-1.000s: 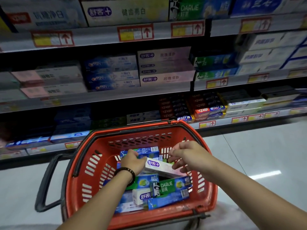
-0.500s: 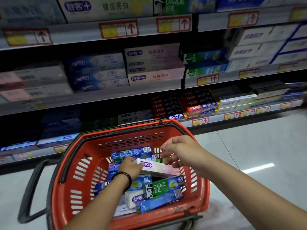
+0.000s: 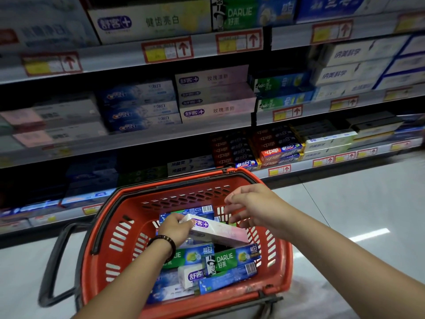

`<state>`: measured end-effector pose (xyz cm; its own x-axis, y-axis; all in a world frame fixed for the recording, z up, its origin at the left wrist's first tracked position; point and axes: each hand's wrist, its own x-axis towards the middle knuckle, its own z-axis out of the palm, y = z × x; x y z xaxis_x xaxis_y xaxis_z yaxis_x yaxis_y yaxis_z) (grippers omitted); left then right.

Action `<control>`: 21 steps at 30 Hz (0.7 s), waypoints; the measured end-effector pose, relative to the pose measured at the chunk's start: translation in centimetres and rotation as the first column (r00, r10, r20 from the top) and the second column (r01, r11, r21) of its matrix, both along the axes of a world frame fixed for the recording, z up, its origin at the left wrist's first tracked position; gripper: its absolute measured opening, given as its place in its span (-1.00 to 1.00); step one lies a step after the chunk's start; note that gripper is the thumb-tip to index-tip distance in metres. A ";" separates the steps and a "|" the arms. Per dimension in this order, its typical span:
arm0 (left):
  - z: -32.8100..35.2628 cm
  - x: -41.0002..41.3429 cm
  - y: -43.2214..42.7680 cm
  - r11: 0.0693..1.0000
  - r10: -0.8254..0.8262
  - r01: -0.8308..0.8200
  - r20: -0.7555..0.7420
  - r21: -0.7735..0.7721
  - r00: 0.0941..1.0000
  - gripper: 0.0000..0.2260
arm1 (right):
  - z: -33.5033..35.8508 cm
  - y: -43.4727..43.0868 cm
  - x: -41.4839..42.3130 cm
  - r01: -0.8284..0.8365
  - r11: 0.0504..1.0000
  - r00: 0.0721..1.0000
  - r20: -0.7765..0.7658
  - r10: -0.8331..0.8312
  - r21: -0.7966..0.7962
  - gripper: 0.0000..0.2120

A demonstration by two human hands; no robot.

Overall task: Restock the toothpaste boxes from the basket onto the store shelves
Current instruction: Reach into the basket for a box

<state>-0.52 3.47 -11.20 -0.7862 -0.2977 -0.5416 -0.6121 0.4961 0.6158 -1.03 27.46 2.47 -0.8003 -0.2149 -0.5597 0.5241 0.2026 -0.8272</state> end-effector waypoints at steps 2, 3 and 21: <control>0.7 -0.2 -0.7 1.000 0.003 -0.003 -0.004 0.011 1.000 -0.74 | 0.1 -0.1 -0.1 -0.002 1.000 1.000 -0.006 0.002 -0.003 -0.82; 1.1 -0.3 -1.0 1.000 0.009 -0.009 -0.012 0.014 1.000 -0.77 | 0.1 -0.1 -0.1 -0.006 1.000 1.000 -0.011 0.006 -0.003 -0.82; 11.7 0.8 -6.3 0.972 0.144 -0.147 0.027 0.184 0.989 -0.80 | 2.2 -1.2 -0.3 -0.015 0.993 0.990 -0.136 0.031 0.117 -0.86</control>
<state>0.23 -2.84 0.49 -0.7344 -0.3018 -0.6079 -0.6778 0.2792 0.6802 -1.30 26.26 4.63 -0.8669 -0.1739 -0.4671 0.4015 0.3117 -0.8612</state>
